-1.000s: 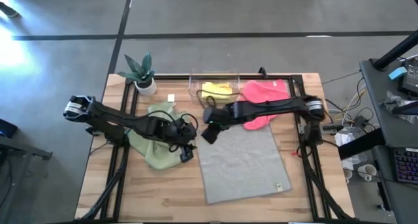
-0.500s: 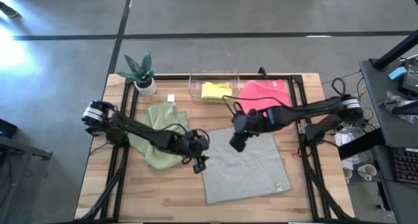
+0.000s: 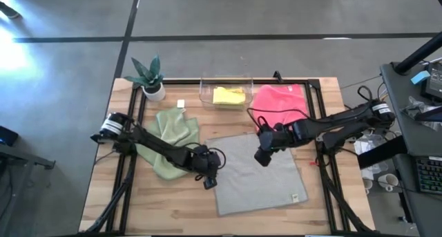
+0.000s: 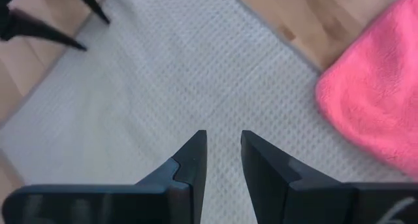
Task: Fold microfiber towels
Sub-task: Fold the gray microfiber cloth
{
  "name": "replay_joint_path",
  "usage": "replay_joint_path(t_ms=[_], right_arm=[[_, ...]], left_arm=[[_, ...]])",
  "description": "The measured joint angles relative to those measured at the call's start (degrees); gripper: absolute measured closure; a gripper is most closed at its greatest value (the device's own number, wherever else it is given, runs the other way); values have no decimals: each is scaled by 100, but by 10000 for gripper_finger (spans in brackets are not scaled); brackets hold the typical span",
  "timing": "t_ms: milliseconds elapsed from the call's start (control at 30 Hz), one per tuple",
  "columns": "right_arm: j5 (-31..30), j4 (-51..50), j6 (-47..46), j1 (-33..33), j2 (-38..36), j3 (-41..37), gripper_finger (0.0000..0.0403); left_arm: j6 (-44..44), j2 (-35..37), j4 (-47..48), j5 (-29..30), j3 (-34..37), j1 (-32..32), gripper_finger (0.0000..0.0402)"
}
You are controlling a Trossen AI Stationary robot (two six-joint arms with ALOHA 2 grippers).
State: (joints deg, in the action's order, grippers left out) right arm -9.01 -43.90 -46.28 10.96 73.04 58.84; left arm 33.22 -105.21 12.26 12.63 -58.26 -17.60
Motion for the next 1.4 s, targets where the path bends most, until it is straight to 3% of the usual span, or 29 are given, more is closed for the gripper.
replay_joint_path(t_ms=[200,400,633,1000,1233,1400], right_arm=[[8,112,-221,336,-18,-185,316],[15,95,-492,697,-21,-247,316],[9,90,-839,1169,-21,-264,316],[-21,108,-1031,2510,-17,-211,316],[-936,129,-1166,3047,-16,-38,316],[-1057,23,-563,3112,-16,526,316]], left_arm=[[-969,95,893,447,-49,57,213],[-2015,250,1492,505,-39,268,213],[-2171,639,2026,371,-193,324,213],[-2176,1641,1974,349,-312,-892,213],[-2221,1665,2108,1055,-388,-1733,213],[-2156,1687,2396,1170,-804,-1825,213]])
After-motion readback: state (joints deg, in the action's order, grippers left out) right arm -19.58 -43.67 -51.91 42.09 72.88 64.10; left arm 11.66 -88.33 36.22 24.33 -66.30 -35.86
